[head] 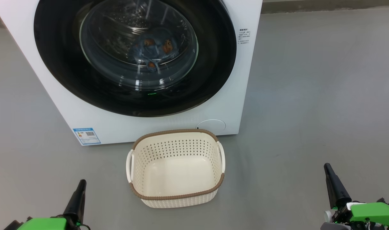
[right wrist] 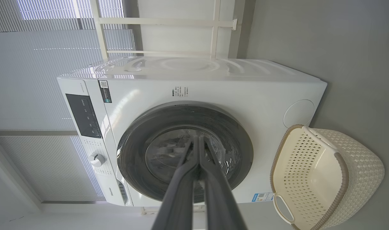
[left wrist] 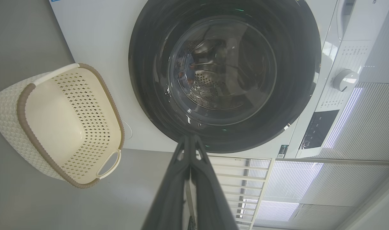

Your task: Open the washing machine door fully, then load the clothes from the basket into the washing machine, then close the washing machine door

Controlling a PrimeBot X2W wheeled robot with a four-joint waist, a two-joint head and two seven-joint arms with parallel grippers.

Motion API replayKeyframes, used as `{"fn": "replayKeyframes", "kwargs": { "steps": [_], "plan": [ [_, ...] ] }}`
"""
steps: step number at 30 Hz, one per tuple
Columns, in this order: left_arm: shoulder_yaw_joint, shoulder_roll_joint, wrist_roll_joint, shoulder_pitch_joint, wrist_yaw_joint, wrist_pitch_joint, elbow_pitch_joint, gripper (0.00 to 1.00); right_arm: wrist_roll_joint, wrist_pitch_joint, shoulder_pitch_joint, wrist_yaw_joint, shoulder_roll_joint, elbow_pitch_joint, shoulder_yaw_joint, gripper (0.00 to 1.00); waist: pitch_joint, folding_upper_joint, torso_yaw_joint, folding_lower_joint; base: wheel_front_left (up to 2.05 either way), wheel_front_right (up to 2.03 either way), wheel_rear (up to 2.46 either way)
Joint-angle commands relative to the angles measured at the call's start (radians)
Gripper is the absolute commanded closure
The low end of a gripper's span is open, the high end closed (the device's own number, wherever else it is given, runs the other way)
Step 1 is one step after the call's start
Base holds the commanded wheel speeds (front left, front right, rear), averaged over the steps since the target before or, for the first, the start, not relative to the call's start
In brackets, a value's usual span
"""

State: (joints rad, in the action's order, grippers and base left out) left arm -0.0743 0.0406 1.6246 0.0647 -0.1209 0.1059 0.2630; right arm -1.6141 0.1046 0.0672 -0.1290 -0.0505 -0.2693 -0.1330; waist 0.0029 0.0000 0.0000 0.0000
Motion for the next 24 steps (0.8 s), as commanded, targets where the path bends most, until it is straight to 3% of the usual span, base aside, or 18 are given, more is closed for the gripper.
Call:
{"fn": "replayKeyframes", "kwargs": {
  "steps": [1,24],
  "plan": [
    [-0.036,0.013,-0.013,0.043,-0.01,0.004,-0.018,1.0,0.004,0.007,0.041,-0.002,-0.002,0.024,0.021,1.0,0.0,0.0,0.0,0.0,0.0,0.0,0.0],
    [-0.037,0.012,-0.014,0.044,-0.01,0.005,-0.018,1.0,0.005,0.008,0.041,-0.002,-0.001,0.024,0.02,1.0,0.0,0.0,0.0,0.0,0.0,0.0,0.0]
  ]
}}
